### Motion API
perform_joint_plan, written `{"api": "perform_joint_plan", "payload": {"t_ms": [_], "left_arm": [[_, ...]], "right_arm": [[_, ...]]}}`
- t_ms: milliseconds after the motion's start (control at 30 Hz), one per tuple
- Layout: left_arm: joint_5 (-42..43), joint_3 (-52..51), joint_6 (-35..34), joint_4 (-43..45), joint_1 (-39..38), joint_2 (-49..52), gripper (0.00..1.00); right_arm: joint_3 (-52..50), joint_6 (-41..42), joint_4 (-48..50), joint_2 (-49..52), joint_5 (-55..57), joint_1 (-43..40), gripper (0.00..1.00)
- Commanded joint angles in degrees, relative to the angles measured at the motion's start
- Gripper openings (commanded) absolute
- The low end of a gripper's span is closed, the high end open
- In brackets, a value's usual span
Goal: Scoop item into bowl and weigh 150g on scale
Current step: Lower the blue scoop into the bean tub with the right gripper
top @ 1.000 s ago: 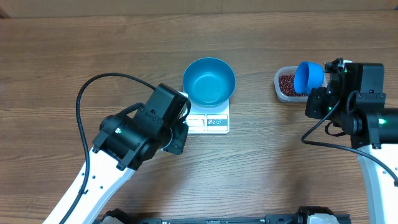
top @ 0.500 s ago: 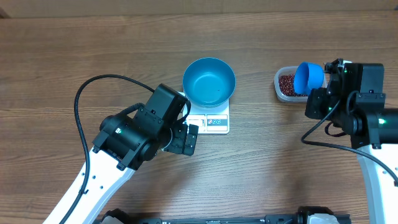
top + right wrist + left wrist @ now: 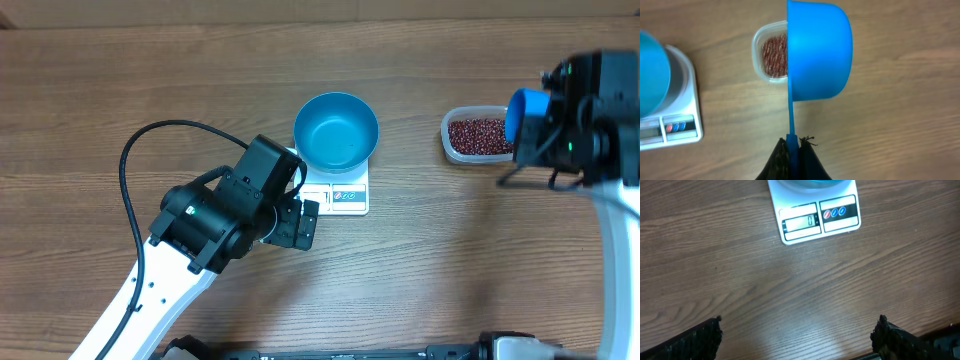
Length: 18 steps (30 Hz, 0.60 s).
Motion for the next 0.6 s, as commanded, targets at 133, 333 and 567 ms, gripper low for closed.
{"api": "perform_joint_plan", "payload": {"t_ms": [133, 333, 567], "left_arm": [[0.07, -0.11, -0.57, 0.02, -0.26, -0.42, 1.0], [0.04, -0.11, -0.57, 0.02, -0.26, -0.42, 0.99], [0.07, -0.11, -0.57, 0.02, -0.26, -0.42, 1.0]], "right_arm": [[16.98, -0.17, -9.07, 18.43, 9.11, 3.54, 0.04], [17.14, 1.4, -9.42, 28.65, 12.87, 3.98, 0.04], [17.11, 4.37, -7.65, 32.59, 16.2, 3.98, 0.04]]}}
